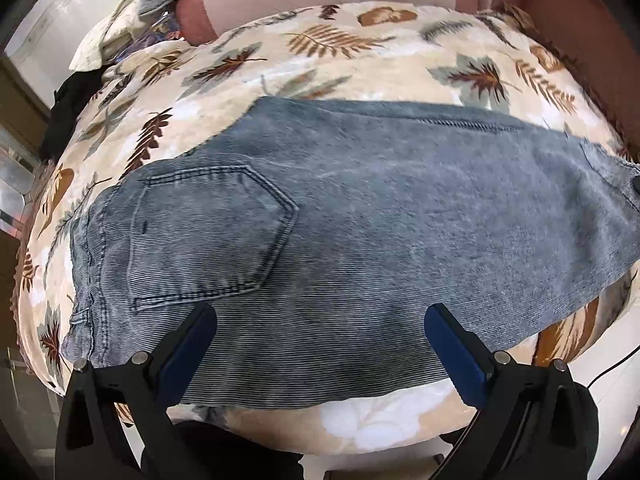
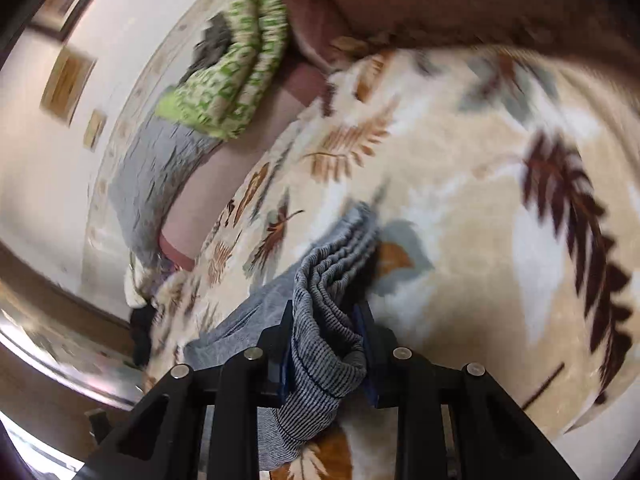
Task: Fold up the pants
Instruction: 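Grasp the leg end of the jeans with the right gripper, then fold the held leg end with the right gripper over toward the back pocket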
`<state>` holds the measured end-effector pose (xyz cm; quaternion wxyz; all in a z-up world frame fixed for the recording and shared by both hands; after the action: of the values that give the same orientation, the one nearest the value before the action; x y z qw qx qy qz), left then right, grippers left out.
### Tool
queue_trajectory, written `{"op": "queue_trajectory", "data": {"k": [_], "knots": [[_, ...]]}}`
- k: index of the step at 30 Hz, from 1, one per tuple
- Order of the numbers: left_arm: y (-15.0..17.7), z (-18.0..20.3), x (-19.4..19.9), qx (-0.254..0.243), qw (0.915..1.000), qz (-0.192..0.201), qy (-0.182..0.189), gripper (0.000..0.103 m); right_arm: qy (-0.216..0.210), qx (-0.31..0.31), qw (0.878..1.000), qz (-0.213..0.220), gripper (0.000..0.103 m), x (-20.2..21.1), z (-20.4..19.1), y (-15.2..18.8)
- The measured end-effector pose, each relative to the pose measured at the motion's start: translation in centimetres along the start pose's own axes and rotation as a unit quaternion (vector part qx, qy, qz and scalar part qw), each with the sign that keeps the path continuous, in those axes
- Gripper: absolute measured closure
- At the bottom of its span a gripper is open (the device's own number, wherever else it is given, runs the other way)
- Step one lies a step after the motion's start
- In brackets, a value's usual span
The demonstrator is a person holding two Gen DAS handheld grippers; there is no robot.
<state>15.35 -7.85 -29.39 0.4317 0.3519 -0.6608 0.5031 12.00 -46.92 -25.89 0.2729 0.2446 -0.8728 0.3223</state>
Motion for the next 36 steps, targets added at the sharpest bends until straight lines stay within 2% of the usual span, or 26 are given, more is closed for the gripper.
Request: {"op": "queue_trajectory", "data": {"k": [4,9,13,16,18,19,21,22,24,26,30,32,33,36], "knots": [[-0.1,-1.9,0.6,0.024,0.9996,0.008,0.010,0.000,0.033,0.075,0.997,-0.005,0.075,-0.7,-4.2,-0.2],[0.3,-4.8,1.2,0.060,0.9977,0.016,0.025,0.000,0.058,0.178,0.982,-0.022,0.075,-2.8,-10.2,1.3],[0.9,-7.2,1.8,0.086,0.9955,0.024,0.031,0.000,0.055,0.260,0.963,-0.052,0.075,-5.1,-16.0,4.6],[1.4,-9.7,2.6,0.112,0.9925,0.035,0.032,0.000,0.045,0.316,0.943,-0.096,0.075,-7.3,-19.9,8.9],[1.7,-11.0,2.8,0.124,0.9911,0.037,0.030,0.000,0.030,0.337,0.931,-0.136,0.070,-8.6,-21.6,12.4],[1.8,-11.9,2.8,0.131,0.9904,0.038,0.024,0.000,0.017,0.344,0.927,-0.151,0.058,-9.0,-22.2,13.8],[2.0,-12.9,2.8,0.138,0.9896,0.038,0.016,0.000,-0.047,0.353,0.915,-0.192,0.037,-9.0,-23.6,17.0],[2.0,-13.3,2.7,0.141,0.9893,0.037,0.013,0.000,-0.066,0.351,0.913,-0.197,0.036,-8.6,-23.8,17.7],[2.0,-13.5,2.6,0.140,0.9894,0.036,0.013,0.000,-0.085,0.343,0.915,-0.197,0.036,-7.8,-23.4,17.9],[1.9,-13.2,2.5,0.136,0.9899,0.036,0.012,0.000,-0.085,0.317,0.926,-0.188,0.036,-7.1,-22.0,16.6],[1.1,-10.4,2.3,0.113,0.9927,0.034,0.027,0.000,-0.042,0.252,0.955,-0.148,0.036,-6.1,-17.4,11.7],[0.6,-8.5,2.3,0.089,0.9950,0.035,0.029,0.000,0.000,0.249,0.959,-0.133,0.037,-5.8,-15.2,10.0],[0.3,-7.2,2.3,0.072,0.9964,0.036,0.025,0.000,0.012,0.252,0.959,-0.128,0.042,-5.7,-14.4,9.5],[-0.6,-4.6,2.3,0.037,0.9984,0.039,0.017,0.000,0.031,0.247,0.960,-0.130,0.066,-5.9,-12.5,8.9]]}}
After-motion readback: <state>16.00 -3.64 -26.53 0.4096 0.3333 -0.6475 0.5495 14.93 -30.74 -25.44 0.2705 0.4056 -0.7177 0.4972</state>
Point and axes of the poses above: each gripper's, at about its wrist camera, not at the fingertips, and x roughly against the way its jaws point, z to its right, y to its underside, the point moved 10 cm from there along -x, roughly the way its jaws point
